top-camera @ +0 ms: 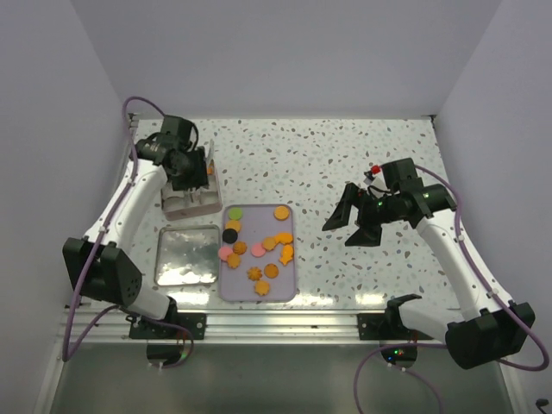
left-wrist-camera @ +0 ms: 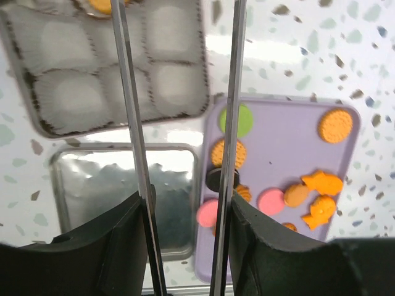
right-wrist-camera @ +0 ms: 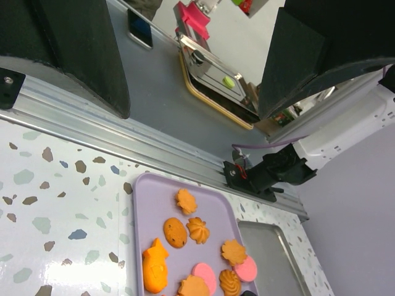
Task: Pack the cookies
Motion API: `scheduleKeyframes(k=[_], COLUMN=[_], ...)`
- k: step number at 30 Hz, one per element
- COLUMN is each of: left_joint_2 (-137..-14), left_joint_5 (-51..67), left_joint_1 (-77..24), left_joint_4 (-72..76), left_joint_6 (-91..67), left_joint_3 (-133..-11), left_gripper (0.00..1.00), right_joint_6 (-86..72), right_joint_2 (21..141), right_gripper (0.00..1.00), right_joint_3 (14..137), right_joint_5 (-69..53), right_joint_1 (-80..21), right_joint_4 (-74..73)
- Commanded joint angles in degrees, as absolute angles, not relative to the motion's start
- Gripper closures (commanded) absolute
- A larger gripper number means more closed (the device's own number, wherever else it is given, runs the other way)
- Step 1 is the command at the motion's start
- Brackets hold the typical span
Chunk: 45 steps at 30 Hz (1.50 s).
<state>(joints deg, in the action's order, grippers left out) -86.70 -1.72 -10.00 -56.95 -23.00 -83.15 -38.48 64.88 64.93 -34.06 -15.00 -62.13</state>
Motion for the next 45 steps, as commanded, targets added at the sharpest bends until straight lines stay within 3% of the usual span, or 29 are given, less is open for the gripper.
scheduleKeyframes(k=[1,12,18,45], left_joint_2=[-84.2,-80.3,-82.4,-94.9], left_joint_5=[-0.4,2.5,-1.8,-5.5], left_joint_1=[-17.5,-36.6,-45.1,-51.2], left_joint_4=[-57.4,-52.4,-52.6,-53.2], left_joint_6=[-24.9,-31.4,-34.4,-36.0], left_joint_3=[-83.3,-72.0,-69.1,-72.8], left_gripper=[0.48,0.5,0.51,0.5], right_joint_6=[-37.5,-35.2,-34.8,-35.2], right_joint_2=[64.2,62.8,61.7,57.4], right_gripper=[0.12,0.11,0.11,0.11], right_joint_3=[66.9,71.2,70.9,68.6], right_joint_5=[-35.8,-28.9,-28.4,-27.9], right_joint_1=[-14.9,-14.9,-14.9,-14.9], right_joint_4=[-61.8,-66.0,-67.1,-69.3])
